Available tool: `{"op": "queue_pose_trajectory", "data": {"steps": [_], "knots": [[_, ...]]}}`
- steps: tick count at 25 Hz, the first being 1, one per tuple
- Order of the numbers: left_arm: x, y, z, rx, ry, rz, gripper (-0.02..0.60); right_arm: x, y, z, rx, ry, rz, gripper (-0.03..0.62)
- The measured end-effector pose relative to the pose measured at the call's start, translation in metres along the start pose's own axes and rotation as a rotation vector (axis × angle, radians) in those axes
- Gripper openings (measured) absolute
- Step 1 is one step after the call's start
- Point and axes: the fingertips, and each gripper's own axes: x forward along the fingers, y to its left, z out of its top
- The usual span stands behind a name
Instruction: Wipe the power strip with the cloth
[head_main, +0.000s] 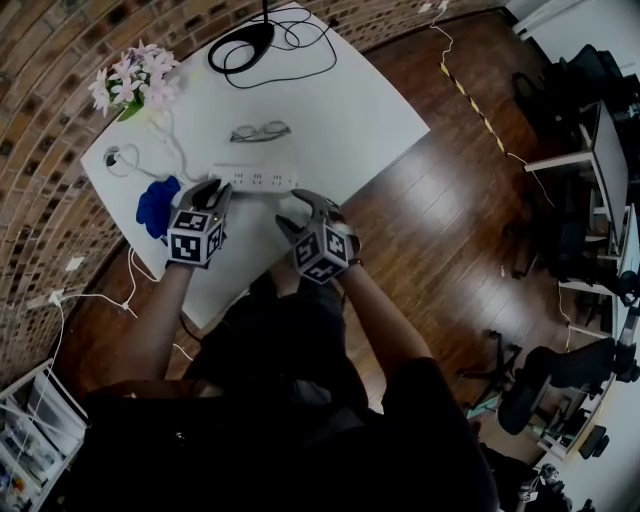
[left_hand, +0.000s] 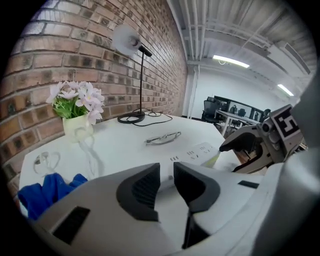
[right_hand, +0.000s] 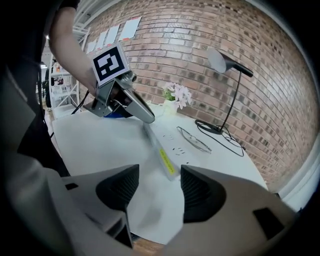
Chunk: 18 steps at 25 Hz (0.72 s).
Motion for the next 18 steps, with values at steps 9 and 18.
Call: {"op": "queue_pose_trajectory", "data": {"steps": [9,18], "knots": [[0.009,0.010,0.006,0.067,-0.026,0.094,0.024,0.021,-0.039,0.008,0.128,-0.018,-0.047,0.244],[0.007,0.015,0.008,0.033,-0.015,0.088,0.020,0.029,-0.052,0.010,0.100,-0.009,-0.041,0.280]]}}
